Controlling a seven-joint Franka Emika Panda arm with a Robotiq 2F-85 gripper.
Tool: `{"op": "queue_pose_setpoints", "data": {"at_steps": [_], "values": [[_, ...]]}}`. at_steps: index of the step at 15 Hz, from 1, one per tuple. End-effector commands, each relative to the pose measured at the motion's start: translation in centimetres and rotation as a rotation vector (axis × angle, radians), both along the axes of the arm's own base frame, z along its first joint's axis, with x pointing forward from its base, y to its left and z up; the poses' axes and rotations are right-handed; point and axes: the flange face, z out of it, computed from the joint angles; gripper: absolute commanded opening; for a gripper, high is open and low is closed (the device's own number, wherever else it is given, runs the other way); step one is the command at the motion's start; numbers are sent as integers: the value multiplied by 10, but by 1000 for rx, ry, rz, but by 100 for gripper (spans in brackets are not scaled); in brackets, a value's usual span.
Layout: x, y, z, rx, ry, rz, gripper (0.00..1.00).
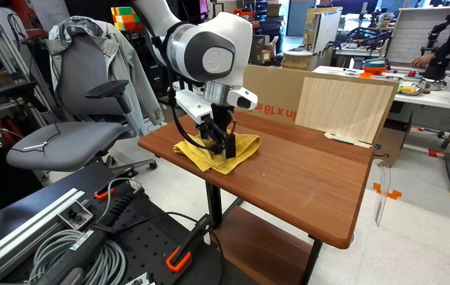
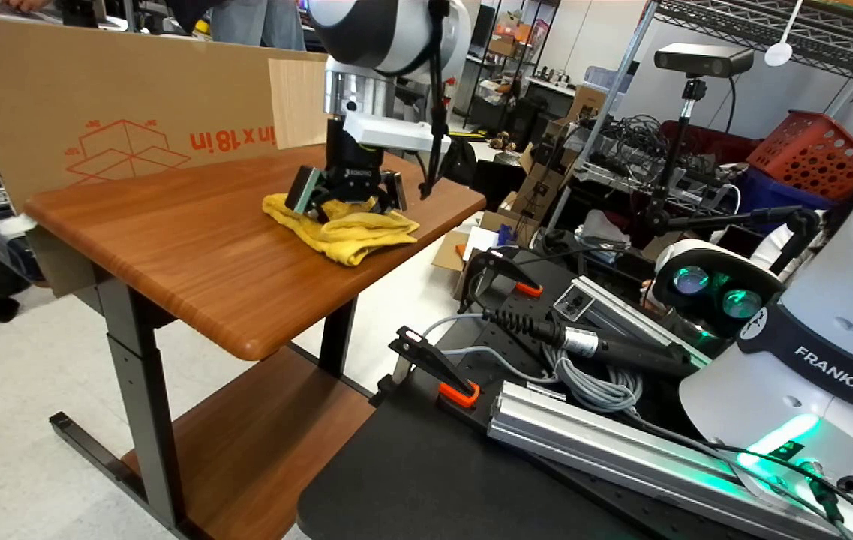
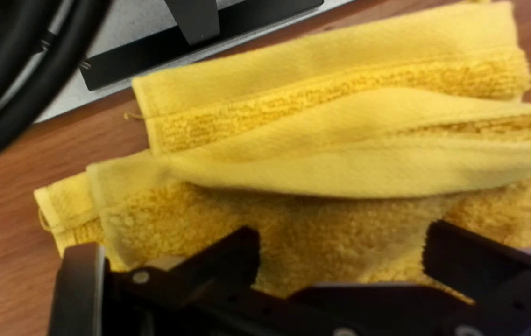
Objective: Wipe the table with the towel
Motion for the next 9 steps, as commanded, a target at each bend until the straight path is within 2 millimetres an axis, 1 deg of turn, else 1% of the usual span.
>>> {"op": "queue_pose_setpoints", "data": {"at_steps": [1,4,7,9], "values": [[32,18,-31,22,116,-97,100],[51,33,-26,97,222,-155,100],[74,47,-16,176,301,-213,100],[85,63,-9,213,321,-233,100]]}}
